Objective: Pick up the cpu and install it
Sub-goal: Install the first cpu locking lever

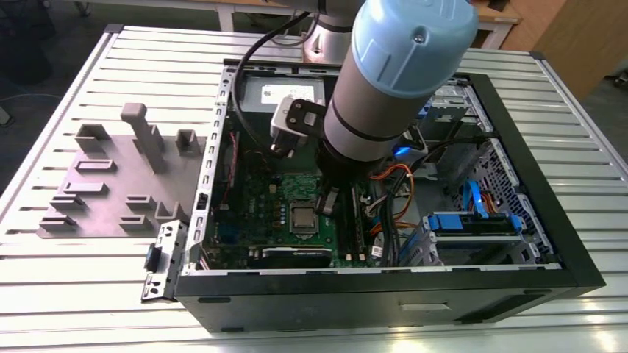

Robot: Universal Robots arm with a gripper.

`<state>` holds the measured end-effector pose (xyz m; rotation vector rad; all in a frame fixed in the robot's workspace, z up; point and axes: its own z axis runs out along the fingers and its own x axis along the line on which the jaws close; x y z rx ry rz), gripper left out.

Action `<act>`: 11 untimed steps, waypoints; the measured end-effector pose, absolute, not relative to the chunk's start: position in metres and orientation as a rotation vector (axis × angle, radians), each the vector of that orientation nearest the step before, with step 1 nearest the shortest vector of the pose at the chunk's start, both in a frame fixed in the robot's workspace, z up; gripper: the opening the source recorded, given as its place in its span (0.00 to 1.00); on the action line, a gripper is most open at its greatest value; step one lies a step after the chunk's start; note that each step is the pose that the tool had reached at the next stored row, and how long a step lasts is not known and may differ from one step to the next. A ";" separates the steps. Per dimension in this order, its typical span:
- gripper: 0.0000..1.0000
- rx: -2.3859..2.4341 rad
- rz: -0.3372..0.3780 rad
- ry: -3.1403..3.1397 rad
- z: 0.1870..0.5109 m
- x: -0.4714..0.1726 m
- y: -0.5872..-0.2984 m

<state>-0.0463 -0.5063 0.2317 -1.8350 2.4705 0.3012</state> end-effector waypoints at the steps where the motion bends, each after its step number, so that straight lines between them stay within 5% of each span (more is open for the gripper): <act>1: 0.11 -1.837 0.301 2.469 0.232 -0.046 -0.507; 11: 0.11 -1.862 0.301 2.452 0.231 -0.046 -0.511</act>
